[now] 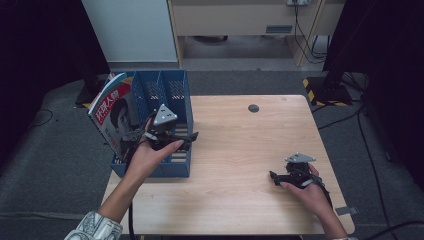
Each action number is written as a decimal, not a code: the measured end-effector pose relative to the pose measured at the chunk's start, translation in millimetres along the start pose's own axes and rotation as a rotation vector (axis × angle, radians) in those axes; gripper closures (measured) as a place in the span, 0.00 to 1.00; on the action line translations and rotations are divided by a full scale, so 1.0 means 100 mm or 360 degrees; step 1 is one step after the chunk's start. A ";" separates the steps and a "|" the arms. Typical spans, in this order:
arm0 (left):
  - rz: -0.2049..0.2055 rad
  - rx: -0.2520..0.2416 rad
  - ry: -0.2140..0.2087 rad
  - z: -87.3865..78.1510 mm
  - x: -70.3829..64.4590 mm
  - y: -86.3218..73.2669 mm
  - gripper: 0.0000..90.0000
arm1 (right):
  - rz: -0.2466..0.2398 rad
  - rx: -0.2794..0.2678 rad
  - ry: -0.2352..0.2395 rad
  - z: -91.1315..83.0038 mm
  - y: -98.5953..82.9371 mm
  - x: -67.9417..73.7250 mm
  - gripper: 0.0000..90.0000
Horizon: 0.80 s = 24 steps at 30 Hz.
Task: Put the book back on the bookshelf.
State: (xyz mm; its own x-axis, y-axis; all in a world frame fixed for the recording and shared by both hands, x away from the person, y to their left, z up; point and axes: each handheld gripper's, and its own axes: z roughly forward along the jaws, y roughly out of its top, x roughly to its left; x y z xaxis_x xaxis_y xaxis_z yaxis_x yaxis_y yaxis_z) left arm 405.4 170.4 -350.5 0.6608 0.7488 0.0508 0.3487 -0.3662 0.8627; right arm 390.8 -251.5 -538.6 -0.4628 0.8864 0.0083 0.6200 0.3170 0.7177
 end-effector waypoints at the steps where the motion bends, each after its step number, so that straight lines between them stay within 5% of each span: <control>1: -0.0002 0.0002 -0.0008 0.02 -0.02 0.00 0.03 | 0.0005 0.0001 -0.0005 0.00 0.00 0.00 0.09; 24: 0.0033 0.0061 -0.0044 0.43 -0.47 -0.15 0.05 | 0.0002 -0.0002 -0.0008 -0.01 -0.01 0.01 0.08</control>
State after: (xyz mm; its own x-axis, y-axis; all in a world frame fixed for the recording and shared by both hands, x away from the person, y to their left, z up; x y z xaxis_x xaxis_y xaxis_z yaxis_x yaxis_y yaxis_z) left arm 397.2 116.9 -387.7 0.6859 0.7257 0.0543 0.3596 -0.4028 0.8417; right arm 389.2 -250.9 -539.0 -0.4589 0.8885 0.0054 0.6195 0.3155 0.7188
